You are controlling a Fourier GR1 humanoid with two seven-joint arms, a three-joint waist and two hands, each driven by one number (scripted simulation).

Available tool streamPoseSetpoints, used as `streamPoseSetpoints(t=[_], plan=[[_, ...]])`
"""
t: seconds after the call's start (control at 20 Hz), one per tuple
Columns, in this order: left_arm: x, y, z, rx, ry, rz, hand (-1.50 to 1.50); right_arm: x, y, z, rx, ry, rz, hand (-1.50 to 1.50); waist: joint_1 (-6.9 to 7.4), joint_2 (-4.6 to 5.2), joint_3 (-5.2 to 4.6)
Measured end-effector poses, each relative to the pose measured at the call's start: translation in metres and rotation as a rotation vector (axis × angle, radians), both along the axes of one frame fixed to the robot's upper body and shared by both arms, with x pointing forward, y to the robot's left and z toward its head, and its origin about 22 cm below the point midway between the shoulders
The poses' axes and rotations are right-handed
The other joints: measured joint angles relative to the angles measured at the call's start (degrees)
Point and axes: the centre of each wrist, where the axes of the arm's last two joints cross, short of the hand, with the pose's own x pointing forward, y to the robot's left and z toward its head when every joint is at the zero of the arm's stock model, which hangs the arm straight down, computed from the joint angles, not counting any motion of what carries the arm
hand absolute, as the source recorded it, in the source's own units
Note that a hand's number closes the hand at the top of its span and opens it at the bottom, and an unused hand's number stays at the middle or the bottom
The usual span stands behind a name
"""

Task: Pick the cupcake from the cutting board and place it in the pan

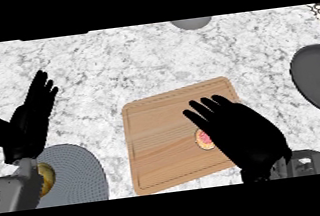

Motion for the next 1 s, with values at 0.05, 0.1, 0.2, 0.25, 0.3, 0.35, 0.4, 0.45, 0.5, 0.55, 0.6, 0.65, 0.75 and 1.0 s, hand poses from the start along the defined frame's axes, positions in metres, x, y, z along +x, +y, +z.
streamPoseSetpoints(t=[0.05, 0.1, 0.2, 0.25, 0.3, 0.35, 0.4, 0.45, 0.5, 0.55, 0.6, 0.65, 0.75, 1.0], plan=[[-0.004, 0.001, -0.001, -0.001, 0.001, -0.001, 0.0, 0.0, 0.004, -0.003, 0.0, -0.002, 0.003, -1.5, 0.06, 0.0, 0.0], [-0.004, -0.003, -0.002, -0.003, -0.002, -0.001, 0.0, 0.001, 0.006, -0.004, 0.0, -0.003, 0.003, -1.5, 0.05, 0.01, 0.0], [-0.008, 0.001, 0.001, -0.002, -0.003, -0.001, 0.0, 0.008, 0.014, -0.008, -0.01, 0.002, -0.004, -1.5, 0.17, 0.01, 0.0], [-0.004, 0.001, -0.002, 0.0, -0.002, 0.005, 0.0, 0.008, 0.017, -0.011, -0.017, 0.006, -0.009, -1.5, 0.09, 0.04, 0.01], [0.0, 0.0, -0.004, 0.0, 0.001, 0.002, 0.0, 0.008, 0.019, -0.014, -0.026, 0.012, -0.014, -1.5, 0.01, 0.06, 0.0], [0.0, -0.001, -0.001, -0.005, 0.0, 0.002, 0.0, 0.008, 0.022, -0.019, -0.037, 0.014, -0.021, -1.5, 0.03, 0.05, 0.0], [-0.003, -0.001, 0.004, -0.002, 0.001, 0.0, 0.0, 0.01, 0.023, -0.02, -0.044, 0.013, -0.03, -1.5, 0.08, 0.04, 0.01], [-0.005, 0.001, 0.007, -0.002, 0.001, -0.001, 0.0, 0.012, 0.02, -0.021, -0.055, 0.012, -0.038, -1.5, 0.09, 0.03, 0.01], [-0.002, 0.002, 0.003, -0.003, 0.001, 0.003, 0.0, 0.011, 0.024, -0.022, -0.06, 0.008, -0.047, -1.5, 0.02, 0.04, 0.02], [-0.003, 0.003, 0.004, -0.004, -0.001, 0.003, 0.0, 0.014, 0.022, -0.024, -0.071, 0.006, -0.053, -1.5, 0.03, 0.04, 0.01], [-0.005, 0.003, 0.003, -0.004, -0.002, 0.001, 0.0, 0.015, 0.024, -0.029, -0.084, 0.005, -0.059, -1.5, 0.06, 0.04, 0.01], [-0.003, 0.004, 0.002, -0.003, -0.005, 0.002, 0.0, 0.017, 0.022, -0.028, -0.082, 0.004, -0.066, -1.5, 0.03, 0.06, 0.02], [-0.004, 0.003, 0.008, -0.005, 0.0, 0.001, 0.0, 0.02, 0.022, -0.033, -0.083, 0.012, -0.067, -1.5, 0.04, 0.05, 0.01], [-0.004, 0.003, 0.0, -0.002, -0.003, -0.002, 0.0, 0.029, 0.026, -0.051, -0.093, 0.035, -0.068, -1.5, 0.05, 0.06, 0.02]])
